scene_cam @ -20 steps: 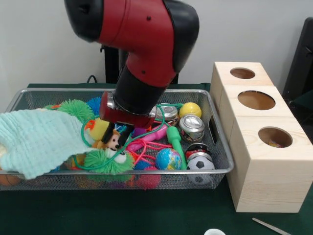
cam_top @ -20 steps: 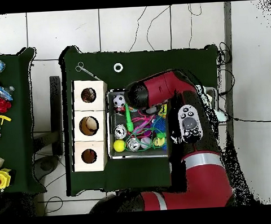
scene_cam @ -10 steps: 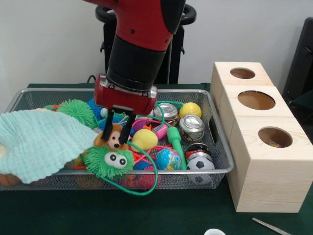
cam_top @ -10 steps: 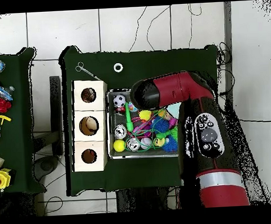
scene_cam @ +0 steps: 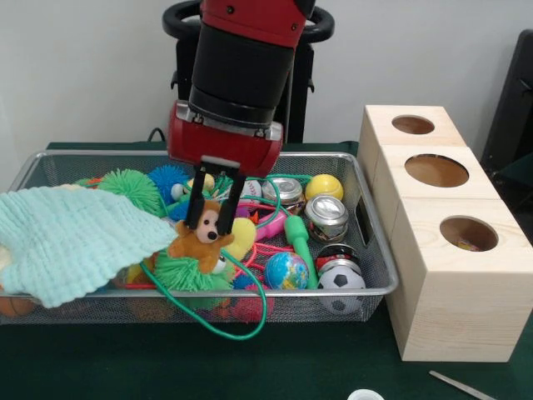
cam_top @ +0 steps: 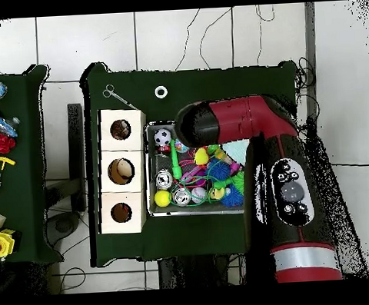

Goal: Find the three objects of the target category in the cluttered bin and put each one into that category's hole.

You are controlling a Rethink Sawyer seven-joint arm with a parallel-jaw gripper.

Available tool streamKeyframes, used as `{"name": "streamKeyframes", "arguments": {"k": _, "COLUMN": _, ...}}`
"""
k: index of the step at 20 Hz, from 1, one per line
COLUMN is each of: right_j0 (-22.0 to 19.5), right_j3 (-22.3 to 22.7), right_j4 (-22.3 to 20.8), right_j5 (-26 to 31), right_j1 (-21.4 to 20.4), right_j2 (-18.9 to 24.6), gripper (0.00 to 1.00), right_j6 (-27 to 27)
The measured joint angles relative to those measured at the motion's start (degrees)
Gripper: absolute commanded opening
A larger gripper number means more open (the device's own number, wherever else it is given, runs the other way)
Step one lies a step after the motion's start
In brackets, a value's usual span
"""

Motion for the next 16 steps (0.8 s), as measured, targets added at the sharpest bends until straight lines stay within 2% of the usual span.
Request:
{"name": "streamKeyframes", "arguments": {"k": 10, "right_j0": 0.0, "right_j3": 2.5, "right_j4": 3.8, "right_j5": -8.9, "right_j1": -2.1, "right_j2": 0.0, "gripper": 0.00, "right_j6": 0.0}}
{"name": "streamKeyframes", "arguments": {"k": 16, "right_j0": 0.5, "right_j3": 4.4, "right_j4": 7.0, "right_j5": -9.2, "right_j1": -3.8, "right_j2": 0.0, "gripper": 0.00, "right_j6": 0.0}}
